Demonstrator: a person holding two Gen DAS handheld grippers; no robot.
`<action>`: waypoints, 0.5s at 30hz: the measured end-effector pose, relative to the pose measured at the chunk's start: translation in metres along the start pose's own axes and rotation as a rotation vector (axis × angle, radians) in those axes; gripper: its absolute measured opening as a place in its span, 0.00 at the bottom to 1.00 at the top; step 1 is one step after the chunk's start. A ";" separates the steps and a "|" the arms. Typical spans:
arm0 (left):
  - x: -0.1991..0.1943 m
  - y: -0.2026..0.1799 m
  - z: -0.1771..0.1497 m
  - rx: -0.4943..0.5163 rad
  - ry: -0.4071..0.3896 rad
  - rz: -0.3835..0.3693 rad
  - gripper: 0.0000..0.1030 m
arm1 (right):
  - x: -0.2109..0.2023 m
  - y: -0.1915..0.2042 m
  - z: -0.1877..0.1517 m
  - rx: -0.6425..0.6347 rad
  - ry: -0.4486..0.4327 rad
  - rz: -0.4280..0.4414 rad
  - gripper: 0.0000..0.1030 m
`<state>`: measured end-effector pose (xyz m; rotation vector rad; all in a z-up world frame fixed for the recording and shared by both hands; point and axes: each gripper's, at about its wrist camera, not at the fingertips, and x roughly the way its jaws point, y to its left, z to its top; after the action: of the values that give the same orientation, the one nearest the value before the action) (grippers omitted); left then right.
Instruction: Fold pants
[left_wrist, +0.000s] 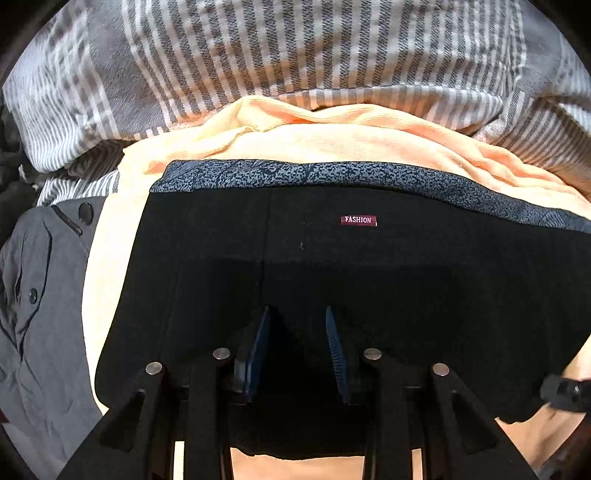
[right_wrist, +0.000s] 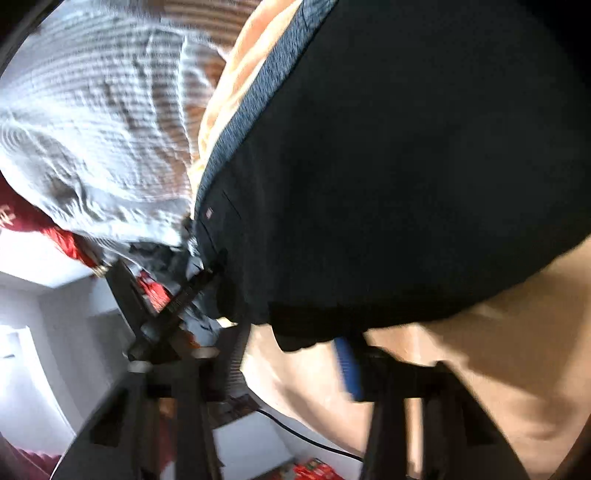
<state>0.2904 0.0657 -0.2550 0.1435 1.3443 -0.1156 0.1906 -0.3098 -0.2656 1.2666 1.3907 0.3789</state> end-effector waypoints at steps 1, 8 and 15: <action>0.001 0.001 0.001 0.005 0.000 -0.002 0.33 | -0.001 0.004 0.002 0.011 0.000 0.033 0.08; -0.008 -0.005 0.003 0.058 -0.019 -0.001 0.33 | -0.030 0.033 -0.002 -0.100 -0.016 0.120 0.06; -0.053 -0.075 -0.005 0.141 0.010 -0.093 0.33 | -0.010 0.025 -0.014 -0.216 0.034 -0.063 0.13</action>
<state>0.2614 -0.0070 -0.2075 0.2006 1.3530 -0.2882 0.1871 -0.3030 -0.2361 1.0414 1.3747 0.4952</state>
